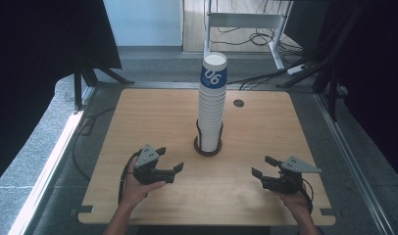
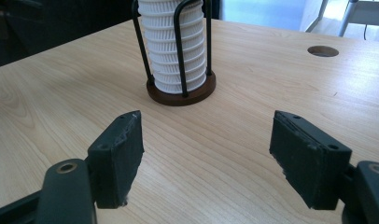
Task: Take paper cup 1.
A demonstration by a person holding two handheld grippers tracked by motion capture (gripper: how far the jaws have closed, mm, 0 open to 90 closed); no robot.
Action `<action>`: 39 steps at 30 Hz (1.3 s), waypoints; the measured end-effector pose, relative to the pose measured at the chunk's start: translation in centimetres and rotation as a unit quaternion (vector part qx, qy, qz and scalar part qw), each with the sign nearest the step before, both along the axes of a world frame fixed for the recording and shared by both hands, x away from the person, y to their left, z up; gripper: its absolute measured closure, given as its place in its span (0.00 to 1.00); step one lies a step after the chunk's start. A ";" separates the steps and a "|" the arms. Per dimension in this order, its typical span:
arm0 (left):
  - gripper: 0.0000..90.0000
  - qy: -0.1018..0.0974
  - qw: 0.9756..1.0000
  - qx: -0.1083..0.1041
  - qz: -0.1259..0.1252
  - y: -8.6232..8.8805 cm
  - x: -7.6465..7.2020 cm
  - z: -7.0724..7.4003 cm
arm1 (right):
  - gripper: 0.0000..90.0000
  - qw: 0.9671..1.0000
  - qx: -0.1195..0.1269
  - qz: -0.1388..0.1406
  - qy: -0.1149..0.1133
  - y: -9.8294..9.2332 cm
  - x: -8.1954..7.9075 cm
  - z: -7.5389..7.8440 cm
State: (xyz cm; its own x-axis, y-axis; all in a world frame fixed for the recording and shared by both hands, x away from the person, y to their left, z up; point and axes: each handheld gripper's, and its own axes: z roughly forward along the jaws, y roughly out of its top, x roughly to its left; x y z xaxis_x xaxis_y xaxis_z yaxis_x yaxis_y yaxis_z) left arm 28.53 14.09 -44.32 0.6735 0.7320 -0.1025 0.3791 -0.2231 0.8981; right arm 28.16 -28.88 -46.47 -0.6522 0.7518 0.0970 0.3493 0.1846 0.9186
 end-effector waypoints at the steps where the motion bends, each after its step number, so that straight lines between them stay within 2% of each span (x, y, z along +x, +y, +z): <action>1: 0.15 -0.003 1.000 0.001 -0.001 -0.2 0.2 0.2 | 0.29 1.000 0.001 0.001 -0.001 0.0 0.0 0.0; 5: 0.15 -0.010 1.000 -0.004 -0.008 -0.8 1.0 1.3 | 0.29 1.000 0.000 0.008 -0.001 0.3 -0.1 0.0; 10: 0.15 -0.028 0.999 0.011 -0.016 -1.3 2.2 2.4 | 0.29 1.000 -0.006 0.010 -0.006 0.6 -0.5 0.1; 14: 0.15 -0.030 0.999 0.018 -0.019 -1.7 3.5 3.2 | 0.29 1.000 -0.011 0.011 -0.008 0.7 -0.8 0.1; 19: 0.15 -0.026 0.999 -0.001 -0.030 -2.1 4.7 3.8 | 0.29 1.000 -0.013 0.014 -0.007 0.8 -1.0 -0.1; 21: 0.16 -0.024 0.999 -0.001 -0.036 -2.4 5.2 4.0 | 0.29 1.000 -0.012 0.019 -0.008 0.8 -1.1 -0.2; 23: 0.16 -0.023 0.999 -0.002 -0.036 -2.5 5.6 4.0 | 0.29 1.000 -0.005 0.024 -0.008 0.8 -1.2 -0.2; 28: 0.15 -0.020 0.999 -0.007 -0.029 -2.8 6.5 4.2 | 0.29 1.000 -0.008 0.015 -0.007 0.6 -1.3 -0.2; 39: 0.12 -0.019 0.999 0.002 -0.034 -3.6 8.2 5.4 | 0.29 1.000 -0.011 0.012 -0.002 0.7 -1.1 -0.3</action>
State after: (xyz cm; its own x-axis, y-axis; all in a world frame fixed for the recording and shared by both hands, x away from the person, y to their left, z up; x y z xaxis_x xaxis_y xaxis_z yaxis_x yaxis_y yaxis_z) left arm 36.74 10.52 -38.91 0.7257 0.6842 -0.0721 0.3279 -0.2519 0.9105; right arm 27.05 -28.23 -46.80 -0.6705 0.7377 0.0790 0.3415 0.2123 0.9156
